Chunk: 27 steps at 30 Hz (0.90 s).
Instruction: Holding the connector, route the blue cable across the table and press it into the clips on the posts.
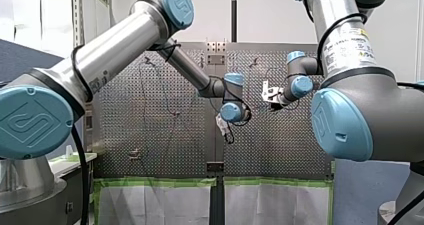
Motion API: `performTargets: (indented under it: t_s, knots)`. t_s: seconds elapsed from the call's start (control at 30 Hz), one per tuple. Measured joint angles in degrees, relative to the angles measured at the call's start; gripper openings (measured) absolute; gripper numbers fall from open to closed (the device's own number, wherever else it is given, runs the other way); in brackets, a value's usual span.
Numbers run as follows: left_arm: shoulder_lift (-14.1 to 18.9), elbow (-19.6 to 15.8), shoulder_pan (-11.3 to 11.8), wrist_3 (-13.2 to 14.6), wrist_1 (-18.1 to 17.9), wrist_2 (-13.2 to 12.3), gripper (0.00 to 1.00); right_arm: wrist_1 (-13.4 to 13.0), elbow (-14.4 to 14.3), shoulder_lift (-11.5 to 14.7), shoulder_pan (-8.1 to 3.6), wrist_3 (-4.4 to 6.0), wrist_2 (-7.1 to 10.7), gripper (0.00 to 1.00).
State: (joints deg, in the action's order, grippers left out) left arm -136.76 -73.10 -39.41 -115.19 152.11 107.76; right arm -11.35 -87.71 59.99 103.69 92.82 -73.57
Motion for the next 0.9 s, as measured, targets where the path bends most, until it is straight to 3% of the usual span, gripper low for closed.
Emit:
performTargets:
  t_s: [0.23,0.27,0.3,0.33,0.37,0.4,0.47,0.5,0.53,0.57,0.9]
  knots:
    - [-0.36,1.22,-0.31,0.32,0.1,0.03,1.0,-0.05,0.01,0.0,0.01,0.21,0.25,0.0]
    - [-0.36,1.28,-0.41,0.49,0.25,0.03,0.93,-0.05,0.01,0.0,0.0,0.25,0.26,0.0]
    - [-0.36,1.32,-0.52,0.74,0.41,0.03,0.93,-0.05,0.01,0.0,-0.02,0.27,0.26,0.0]
    - [-0.36,1.35,-0.68,1.11,0.6,0.03,0.82,-0.05,0.01,0.0,-0.03,0.3,0.26,0.0]
    - [-0.37,1.37,-0.8,1.35,0.71,0.05,0.62,-0.07,0.01,0.0,-0.06,0.35,0.26,0.0]
    - [-0.37,1.36,-0.89,1.54,0.8,0.09,0.62,-0.09,0.01,0.0,-0.07,0.39,0.26,0.0]
    - [-0.37,1.36,-1.05,1.8,0.94,0.15,0.32,-0.11,0.01,0.0,-0.07,0.49,0.27,0.0]
    - [-0.37,1.35,-1.1,1.84,0.96,0.15,0.32,-0.12,0.01,0.0,-0.08,0.52,0.26,0.0]
    - [-0.37,1.34,-1.14,1.87,0.98,0.15,0.2,-0.13,0.01,0.0,-0.08,0.53,0.27,0.0]
    - [-0.38,1.34,-1.17,1.89,0.99,0.14,0.0,-0.13,0.0,0.0,-0.1,0.55,0.27,0.0]
    - [-0.03,1.62,-1.26,2.01,1.47,0.06,0.0,0.62,0.99,0.56,-0.32,0.68,0.27,0.0]
